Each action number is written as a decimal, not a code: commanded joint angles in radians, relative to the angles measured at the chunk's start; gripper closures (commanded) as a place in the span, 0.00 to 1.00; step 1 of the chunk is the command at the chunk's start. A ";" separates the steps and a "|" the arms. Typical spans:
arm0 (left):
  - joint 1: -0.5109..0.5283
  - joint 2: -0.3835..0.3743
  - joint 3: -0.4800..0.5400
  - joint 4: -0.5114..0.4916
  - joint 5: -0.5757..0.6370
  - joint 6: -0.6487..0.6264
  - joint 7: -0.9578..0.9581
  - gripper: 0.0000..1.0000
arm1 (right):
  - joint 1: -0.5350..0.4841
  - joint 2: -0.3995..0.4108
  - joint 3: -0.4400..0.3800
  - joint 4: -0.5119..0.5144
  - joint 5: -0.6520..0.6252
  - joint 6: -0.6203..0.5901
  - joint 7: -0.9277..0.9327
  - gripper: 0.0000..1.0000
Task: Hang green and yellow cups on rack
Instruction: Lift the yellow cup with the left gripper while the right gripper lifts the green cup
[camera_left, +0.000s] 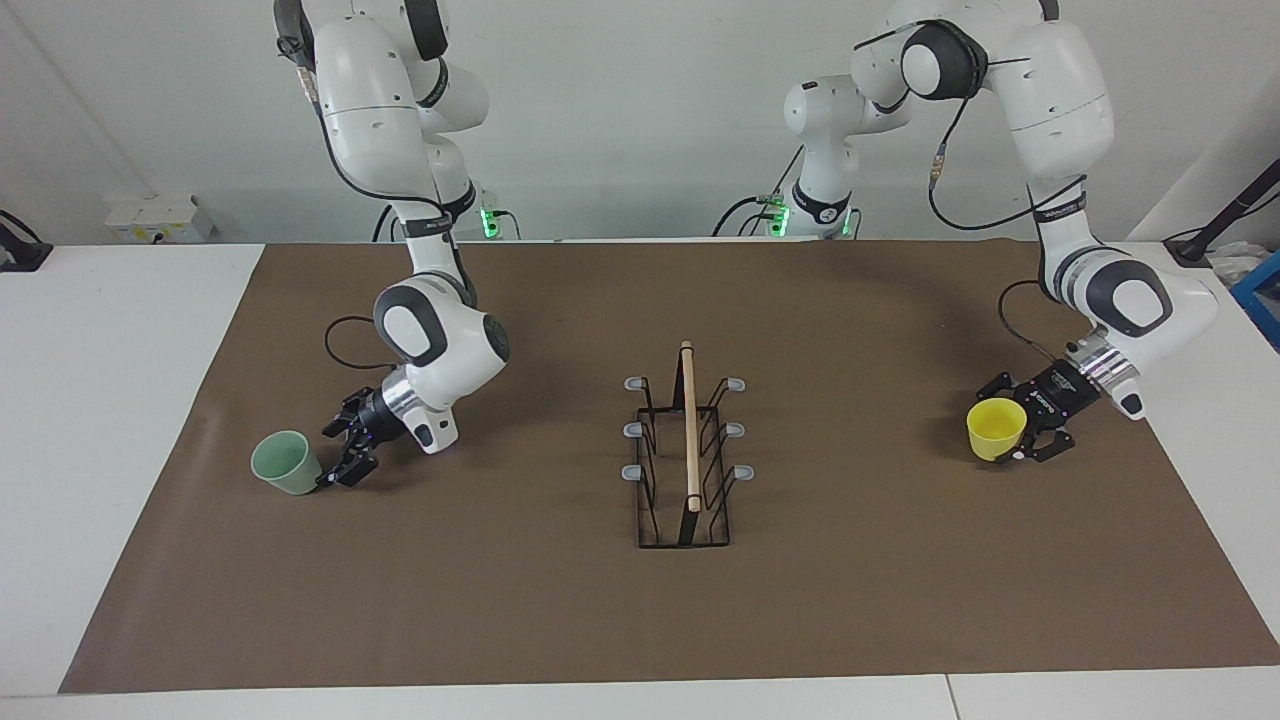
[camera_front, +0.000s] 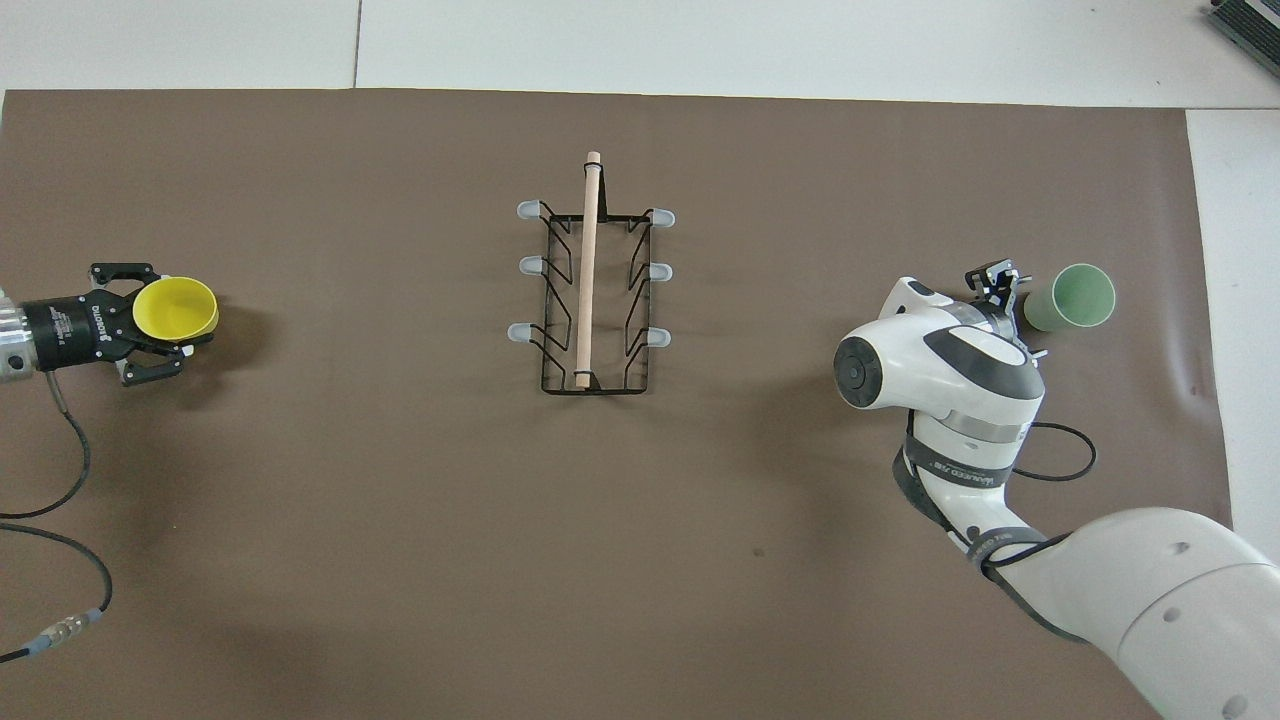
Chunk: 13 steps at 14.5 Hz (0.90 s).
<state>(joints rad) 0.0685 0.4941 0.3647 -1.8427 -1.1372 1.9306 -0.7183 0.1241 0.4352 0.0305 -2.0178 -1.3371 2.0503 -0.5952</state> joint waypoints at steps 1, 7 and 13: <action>-0.013 -0.037 0.005 -0.006 -0.019 0.028 -0.006 1.00 | -0.030 -0.016 0.005 -0.030 -0.074 0.036 0.032 0.00; -0.029 -0.066 0.005 0.052 -0.004 0.044 0.006 1.00 | -0.083 -0.016 0.005 -0.045 -0.157 0.080 0.058 0.00; -0.085 -0.173 -0.032 0.040 0.052 0.080 0.033 1.00 | -0.109 -0.015 0.005 -0.050 -0.214 0.114 0.083 0.00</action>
<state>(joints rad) 0.0096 0.3854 0.3497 -1.7729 -1.1278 1.9683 -0.6993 0.0353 0.4351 0.0297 -2.0432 -1.4989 2.1312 -0.5457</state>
